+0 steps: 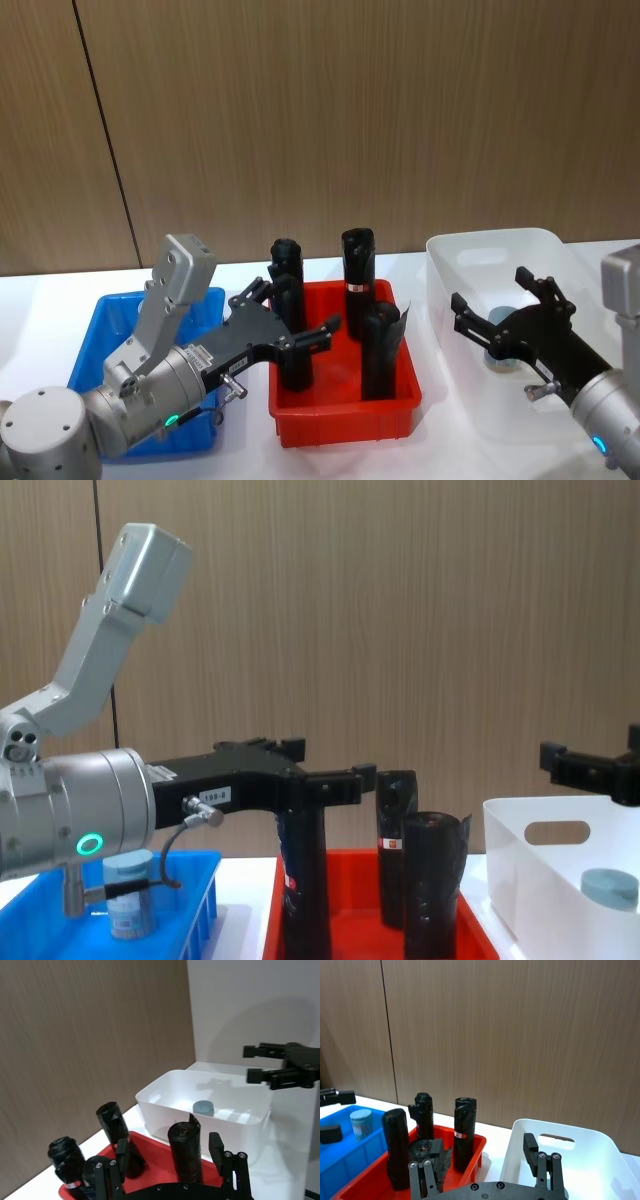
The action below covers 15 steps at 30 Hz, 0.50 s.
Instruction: Pick the cotton swabs from the blue box and place them into the white box.
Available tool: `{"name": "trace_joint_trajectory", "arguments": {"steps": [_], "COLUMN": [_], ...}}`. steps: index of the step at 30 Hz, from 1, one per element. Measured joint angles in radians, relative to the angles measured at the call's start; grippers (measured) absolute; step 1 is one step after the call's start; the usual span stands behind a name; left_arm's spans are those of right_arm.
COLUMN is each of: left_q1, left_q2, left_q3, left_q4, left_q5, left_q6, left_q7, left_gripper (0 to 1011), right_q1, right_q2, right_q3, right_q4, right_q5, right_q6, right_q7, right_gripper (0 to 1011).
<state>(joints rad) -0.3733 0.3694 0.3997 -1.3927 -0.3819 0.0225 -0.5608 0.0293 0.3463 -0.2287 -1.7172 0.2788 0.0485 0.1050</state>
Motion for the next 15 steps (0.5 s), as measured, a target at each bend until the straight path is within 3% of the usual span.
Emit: {"name": "trace_joint_trajectory", "arguments": {"steps": [7, 15], "left_q1": [0.020, 0.047], "left_q2": [0.002, 0.005], "left_q3": [0.008, 0.019], "left_q4": [-0.034, -0.081], "left_q5": [0.026, 0.063], "left_q6": [-0.001, -0.003], "left_q7": [0.079, 0.189], "left_gripper": [1004, 1004], "right_q1": [-0.040, -0.044], "right_q2": [-0.008, -0.009], "right_q3": [0.003, 0.004], "right_q4": [-0.045, -0.049], "right_q5": [0.008, 0.009], "right_q6": [-0.013, -0.015], "right_q7": [-0.035, -0.039], "right_gripper": [1001, 1001]}}
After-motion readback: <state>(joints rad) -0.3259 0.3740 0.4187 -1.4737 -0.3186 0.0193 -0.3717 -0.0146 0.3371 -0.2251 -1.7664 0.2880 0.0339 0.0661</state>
